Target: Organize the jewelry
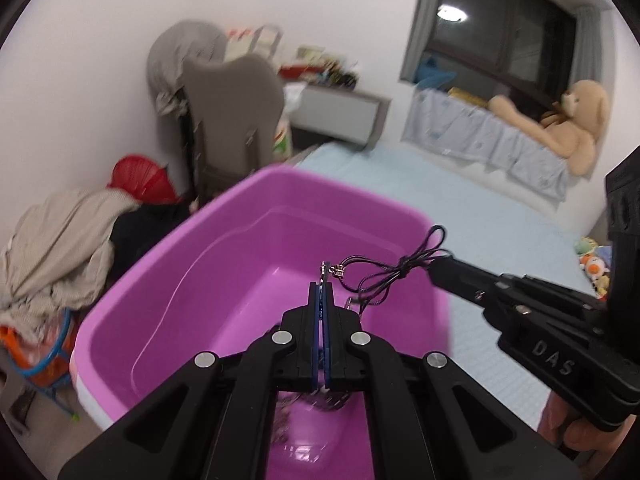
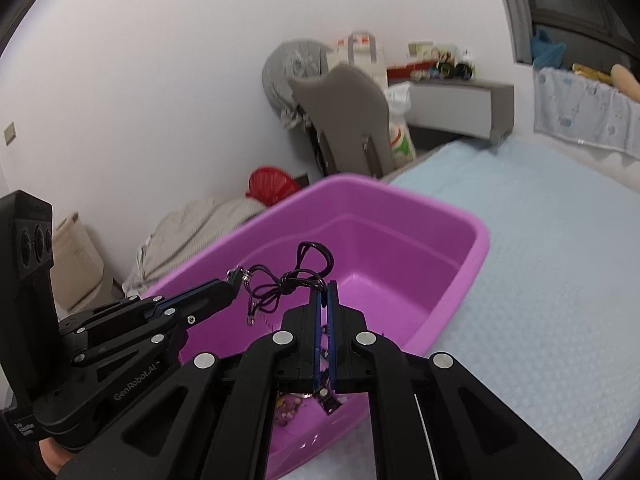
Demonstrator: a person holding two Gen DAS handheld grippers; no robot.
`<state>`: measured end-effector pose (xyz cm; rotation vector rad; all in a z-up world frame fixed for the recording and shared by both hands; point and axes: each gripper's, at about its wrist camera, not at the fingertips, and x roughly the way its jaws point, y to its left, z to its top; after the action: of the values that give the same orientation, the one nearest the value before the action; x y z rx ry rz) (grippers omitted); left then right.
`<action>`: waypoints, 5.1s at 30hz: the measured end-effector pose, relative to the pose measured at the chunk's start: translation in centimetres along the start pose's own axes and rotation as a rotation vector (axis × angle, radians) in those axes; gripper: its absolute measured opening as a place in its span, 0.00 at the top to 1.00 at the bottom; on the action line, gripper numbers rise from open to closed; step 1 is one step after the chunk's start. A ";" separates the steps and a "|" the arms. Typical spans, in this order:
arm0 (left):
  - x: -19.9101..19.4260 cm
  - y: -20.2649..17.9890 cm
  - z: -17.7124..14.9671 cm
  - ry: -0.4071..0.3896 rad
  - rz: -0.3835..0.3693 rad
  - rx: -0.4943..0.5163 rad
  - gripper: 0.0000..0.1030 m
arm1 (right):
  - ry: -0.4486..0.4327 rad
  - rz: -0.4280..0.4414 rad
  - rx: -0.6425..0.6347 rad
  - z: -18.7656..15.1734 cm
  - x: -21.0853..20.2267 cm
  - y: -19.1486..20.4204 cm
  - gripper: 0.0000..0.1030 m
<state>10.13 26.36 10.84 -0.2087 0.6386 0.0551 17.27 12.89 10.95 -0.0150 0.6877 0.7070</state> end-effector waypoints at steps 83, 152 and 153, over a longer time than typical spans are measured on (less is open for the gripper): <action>-6.0 -3.0 -2.1 0.075 0.365 -0.050 0.06 | 0.050 -0.185 0.125 -5.2 -7.6 0.1 0.35; -4.3 2.1 2.6 0.127 0.405 -0.090 0.06 | 0.132 -0.215 0.003 2.0 -3.6 4.7 0.35; -4.3 2.1 2.6 0.127 0.405 -0.089 0.06 | 0.131 -0.217 0.003 2.0 -3.6 4.7 0.35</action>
<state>7.99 29.02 15.08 -0.1669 0.7983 0.4638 13.58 14.84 15.65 -0.1319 0.7993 0.4997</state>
